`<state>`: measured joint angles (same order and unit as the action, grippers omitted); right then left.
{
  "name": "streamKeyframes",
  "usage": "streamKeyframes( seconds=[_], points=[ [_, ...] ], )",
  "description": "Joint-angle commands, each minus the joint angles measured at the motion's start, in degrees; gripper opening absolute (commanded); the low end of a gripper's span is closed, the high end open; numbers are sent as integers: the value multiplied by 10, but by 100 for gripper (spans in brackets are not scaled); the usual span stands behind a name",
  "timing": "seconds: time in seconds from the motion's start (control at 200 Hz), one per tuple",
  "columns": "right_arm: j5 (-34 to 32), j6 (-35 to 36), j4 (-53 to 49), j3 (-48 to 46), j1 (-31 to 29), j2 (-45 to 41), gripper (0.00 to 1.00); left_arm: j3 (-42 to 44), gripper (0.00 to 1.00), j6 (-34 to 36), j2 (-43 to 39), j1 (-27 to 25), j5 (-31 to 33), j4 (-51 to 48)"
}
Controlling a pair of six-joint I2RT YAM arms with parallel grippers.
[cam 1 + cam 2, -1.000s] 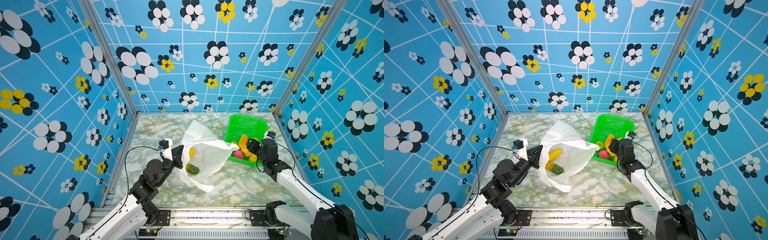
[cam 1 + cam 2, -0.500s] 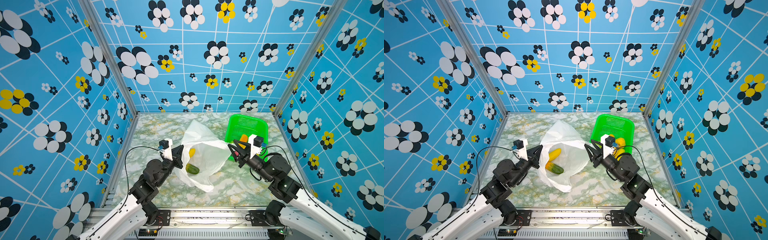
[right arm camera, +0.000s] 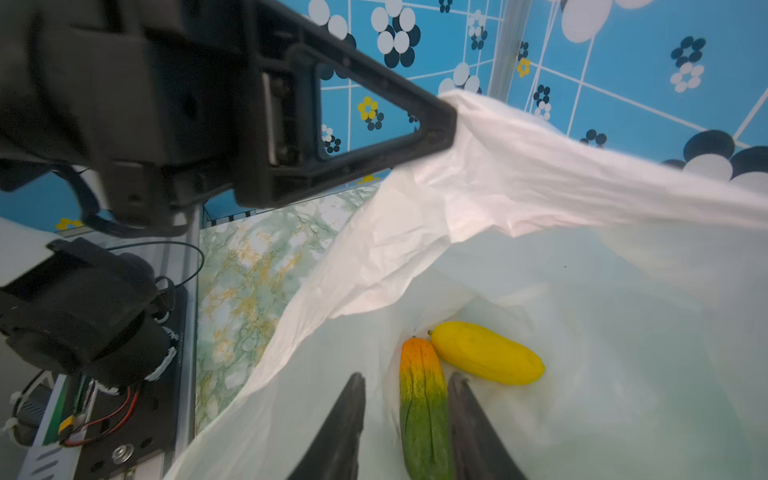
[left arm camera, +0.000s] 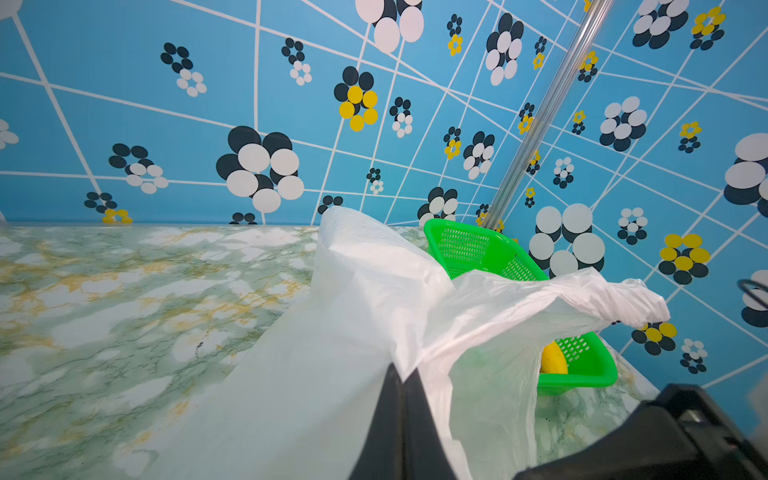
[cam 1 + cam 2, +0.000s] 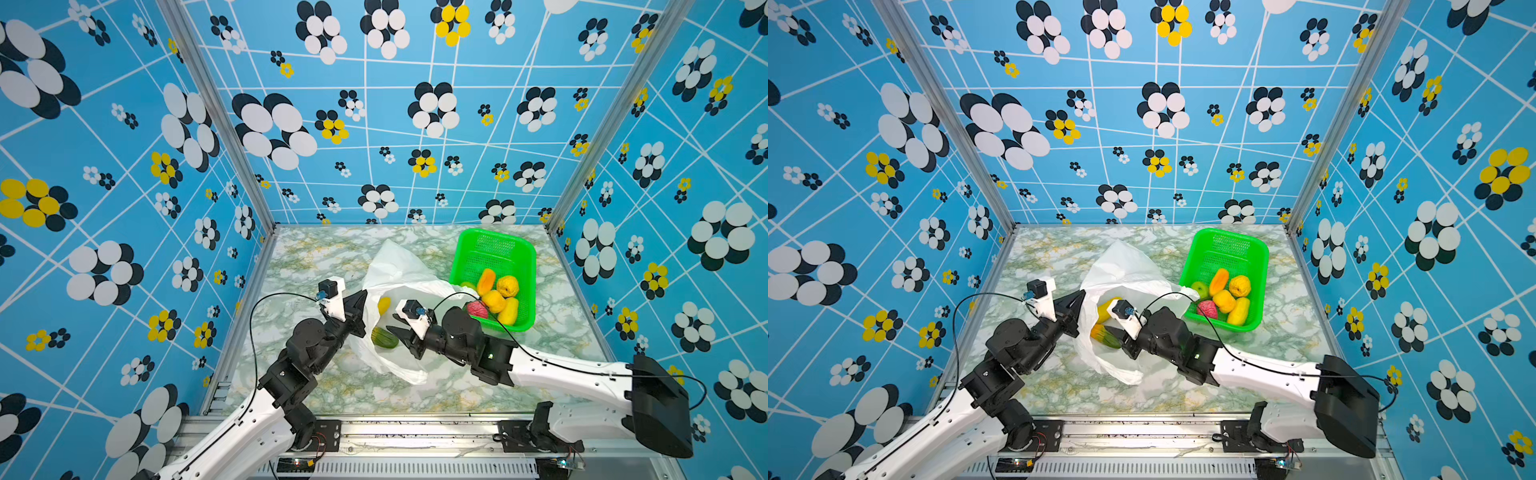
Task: Untie the knot of the plastic bag and take out the fruit
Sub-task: 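Move the open right gripper back over the bag opening, then lower the right gripper into the bag and close on the green-orange papaya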
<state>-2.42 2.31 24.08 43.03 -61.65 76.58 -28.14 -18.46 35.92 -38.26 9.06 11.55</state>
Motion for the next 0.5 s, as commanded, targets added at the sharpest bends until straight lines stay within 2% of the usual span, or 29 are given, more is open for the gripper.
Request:
streamKeyframes(
  seconds=[0.0,0.085,0.225,0.385,0.495],
  points=[
    [-31,-56,44,8,15,61,34,-7,0,-3,-4,3,7,-4],
    [-27,-105,64,9,35,99,33,-6,0,-2,-5,3,8,-5],
    [-37,-177,102,-2,63,151,40,-6,0,-4,-4,3,7,-2],
    [-41,-203,37,58,65,226,58,-7,0,-4,-3,3,6,-4],
    [-25,-224,42,69,65,262,67,-6,0,-4,-7,3,8,-4]
  ],
)
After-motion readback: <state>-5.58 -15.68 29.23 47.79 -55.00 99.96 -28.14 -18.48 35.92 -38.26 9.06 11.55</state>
